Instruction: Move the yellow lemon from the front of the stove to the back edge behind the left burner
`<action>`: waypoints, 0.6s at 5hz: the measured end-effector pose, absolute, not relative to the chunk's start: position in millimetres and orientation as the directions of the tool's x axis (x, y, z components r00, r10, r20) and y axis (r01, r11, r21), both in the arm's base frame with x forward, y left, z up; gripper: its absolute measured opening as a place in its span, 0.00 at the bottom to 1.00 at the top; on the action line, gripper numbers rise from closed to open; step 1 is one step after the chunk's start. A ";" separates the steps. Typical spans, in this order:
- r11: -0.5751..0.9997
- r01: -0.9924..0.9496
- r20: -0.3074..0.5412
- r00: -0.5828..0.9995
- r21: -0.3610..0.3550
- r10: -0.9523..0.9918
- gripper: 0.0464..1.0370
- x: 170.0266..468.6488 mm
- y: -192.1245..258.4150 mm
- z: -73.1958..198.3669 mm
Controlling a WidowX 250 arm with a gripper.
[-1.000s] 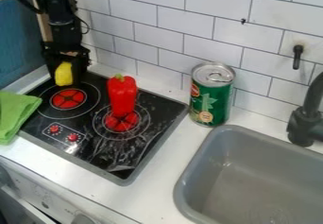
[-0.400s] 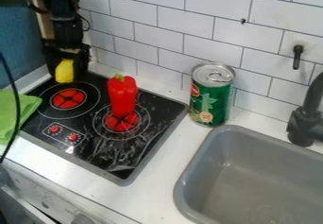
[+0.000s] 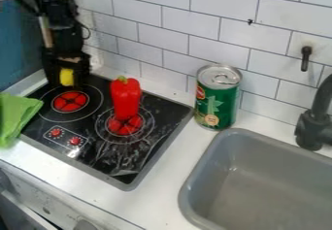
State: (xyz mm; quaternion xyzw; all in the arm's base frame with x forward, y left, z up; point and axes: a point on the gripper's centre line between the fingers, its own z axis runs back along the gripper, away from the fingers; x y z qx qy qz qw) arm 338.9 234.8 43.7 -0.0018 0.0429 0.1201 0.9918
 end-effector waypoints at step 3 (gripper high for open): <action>0.963 -0.257 0.080 0.965 0.075 0.251 0.97 286.2 201.0 106.8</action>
